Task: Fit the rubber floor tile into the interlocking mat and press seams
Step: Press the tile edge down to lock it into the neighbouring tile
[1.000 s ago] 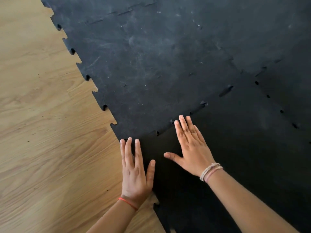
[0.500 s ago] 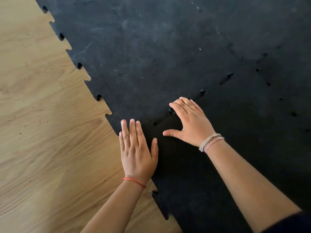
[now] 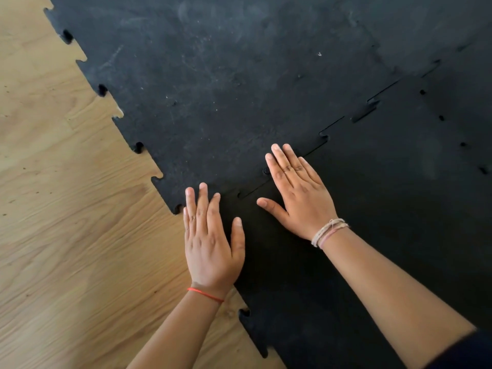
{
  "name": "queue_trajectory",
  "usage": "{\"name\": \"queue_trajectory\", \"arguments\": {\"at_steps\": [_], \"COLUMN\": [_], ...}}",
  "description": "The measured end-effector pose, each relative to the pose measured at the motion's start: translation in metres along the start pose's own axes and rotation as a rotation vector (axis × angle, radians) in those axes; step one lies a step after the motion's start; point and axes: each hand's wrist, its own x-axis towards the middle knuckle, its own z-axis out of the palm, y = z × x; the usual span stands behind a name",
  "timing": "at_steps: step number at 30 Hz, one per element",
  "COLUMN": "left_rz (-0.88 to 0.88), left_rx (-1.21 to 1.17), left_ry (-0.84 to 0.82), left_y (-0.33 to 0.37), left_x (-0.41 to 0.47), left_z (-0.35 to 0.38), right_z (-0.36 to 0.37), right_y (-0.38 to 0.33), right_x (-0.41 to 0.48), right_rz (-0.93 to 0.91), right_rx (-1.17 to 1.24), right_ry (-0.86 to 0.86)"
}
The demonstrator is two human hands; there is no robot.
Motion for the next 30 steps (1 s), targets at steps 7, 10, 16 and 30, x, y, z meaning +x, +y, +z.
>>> {"name": "queue_trajectory", "arguments": {"at_steps": [7,10,16,30], "left_rz": [0.005,0.053,0.504,0.559], "left_rx": [0.005,-0.084,0.175,0.450], "left_ry": [-0.041,-0.078,-0.391,-0.406], "left_y": [0.001,-0.004,-0.039,0.006], "left_x": [0.000,-0.002,0.008,0.018], "left_z": [-0.004,-0.012,-0.034,-0.018], "right_z": [-0.003,-0.009,-0.004,-0.010], "right_y": [0.001,0.002,-0.025,0.034], "right_x": [0.003,-0.002,-0.050,-0.040], "right_rz": [-0.009,-0.045,-0.322,0.026], "right_rx": [-0.045,-0.035,-0.117,-0.019], "right_ry": [-0.073,-0.146,-0.215,-0.104]}}
